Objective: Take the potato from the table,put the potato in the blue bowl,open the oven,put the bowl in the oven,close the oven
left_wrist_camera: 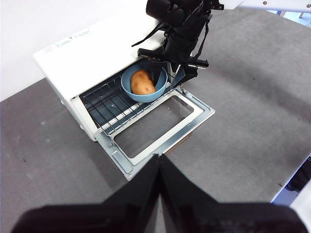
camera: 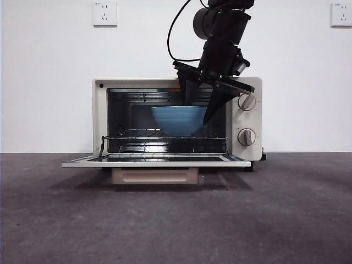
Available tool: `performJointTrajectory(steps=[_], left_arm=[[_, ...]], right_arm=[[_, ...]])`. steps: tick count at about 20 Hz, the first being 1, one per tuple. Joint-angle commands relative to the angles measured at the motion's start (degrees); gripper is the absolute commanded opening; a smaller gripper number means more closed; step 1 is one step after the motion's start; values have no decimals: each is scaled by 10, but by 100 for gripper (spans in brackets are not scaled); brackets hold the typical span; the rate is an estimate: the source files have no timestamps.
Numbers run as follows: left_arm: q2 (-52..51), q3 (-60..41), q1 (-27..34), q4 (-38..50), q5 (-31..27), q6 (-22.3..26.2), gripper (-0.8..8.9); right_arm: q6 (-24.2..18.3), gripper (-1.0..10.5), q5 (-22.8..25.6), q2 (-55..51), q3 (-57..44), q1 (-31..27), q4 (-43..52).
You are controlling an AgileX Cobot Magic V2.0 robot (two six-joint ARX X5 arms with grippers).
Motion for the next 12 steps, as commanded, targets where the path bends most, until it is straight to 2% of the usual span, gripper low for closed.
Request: performJointTrajectory(steps=[1,6,12], left_arm=[[-4,-3,1,3,-1,7,-5],[-4,-3,1,3,-2,7,-6],[-4,-3,1,3,-2,7,-5]], right_arm=[[3,262,7,9,2,-4,30],[-2,261,7,6,4,-4,27],[-25,257,20,6,64,-3,-18]])
